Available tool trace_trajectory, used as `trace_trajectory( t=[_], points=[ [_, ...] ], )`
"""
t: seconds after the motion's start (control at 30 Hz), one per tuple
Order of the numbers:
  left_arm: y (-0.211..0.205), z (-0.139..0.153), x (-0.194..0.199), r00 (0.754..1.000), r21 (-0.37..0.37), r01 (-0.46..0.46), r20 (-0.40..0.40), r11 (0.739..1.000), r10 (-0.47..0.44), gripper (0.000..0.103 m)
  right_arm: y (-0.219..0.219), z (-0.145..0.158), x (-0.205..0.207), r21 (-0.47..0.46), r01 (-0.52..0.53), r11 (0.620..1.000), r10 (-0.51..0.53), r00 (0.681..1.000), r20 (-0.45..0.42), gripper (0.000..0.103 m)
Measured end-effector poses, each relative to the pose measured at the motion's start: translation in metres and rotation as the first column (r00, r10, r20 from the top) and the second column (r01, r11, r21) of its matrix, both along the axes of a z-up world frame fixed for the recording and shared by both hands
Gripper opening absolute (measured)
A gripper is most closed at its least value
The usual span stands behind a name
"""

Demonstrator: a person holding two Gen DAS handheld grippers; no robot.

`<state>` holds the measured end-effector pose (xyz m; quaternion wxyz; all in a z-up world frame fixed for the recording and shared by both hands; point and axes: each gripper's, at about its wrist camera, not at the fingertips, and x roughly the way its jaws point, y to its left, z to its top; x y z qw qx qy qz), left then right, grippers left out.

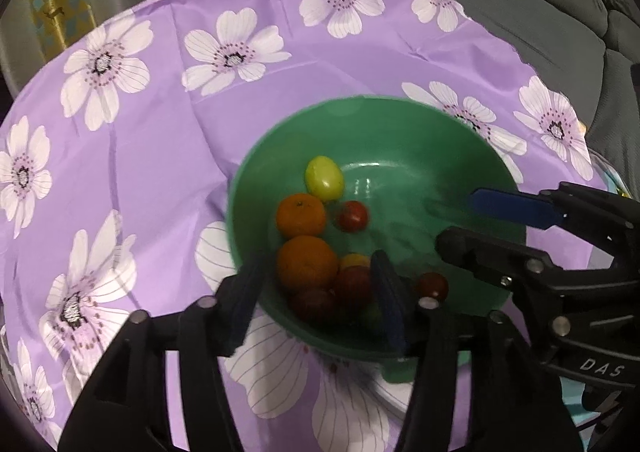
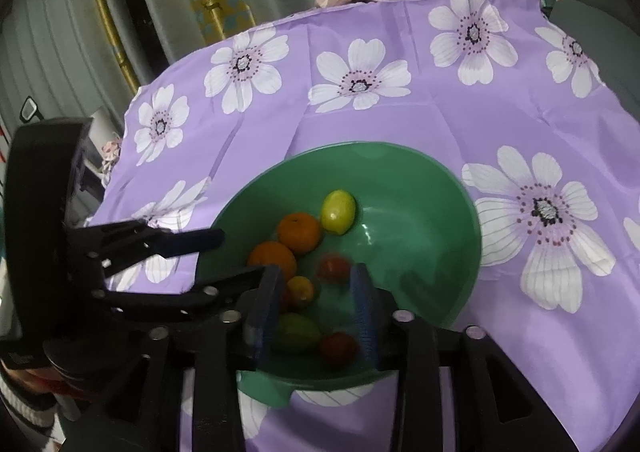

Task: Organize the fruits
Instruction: 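Open both tools to release the cherry tomatoes into the bowl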

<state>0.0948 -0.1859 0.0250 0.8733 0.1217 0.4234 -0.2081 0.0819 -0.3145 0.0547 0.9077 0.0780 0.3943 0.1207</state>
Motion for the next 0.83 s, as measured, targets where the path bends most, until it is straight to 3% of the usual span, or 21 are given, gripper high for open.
trace_trajectory(
  t=[0.2,0.27,0.37,0.83],
  points=[
    [0.007,0.019,-0.011,0.997,-0.004,-0.04,0.061,0.999,0.041,0.076,-0.003,0.016,-0.006,-0.073,-0.001,0.997,0.001,1.0,0.009,0.068],
    [0.011,0.025,-0.014,0.996,-0.018,-0.062,0.069,0.998,0.063,0.082,-0.001,0.019,-0.007,-0.106,-0.013,0.994,0.014,1.0,0.009,0.069],
    [0.008,0.03,-0.017,0.989,0.055,-0.123,0.093,0.991,0.118,0.083,0.001,0.023,-0.01,-0.154,-0.027,0.988,0.028,1.0,0.005,0.069],
    [0.008,0.043,-0.032,0.988,0.059,-0.101,0.121,0.993,0.093,0.083,0.01,0.034,-0.022,-0.198,-0.058,0.979,0.062,0.998,0.013,0.07]
  ],
)
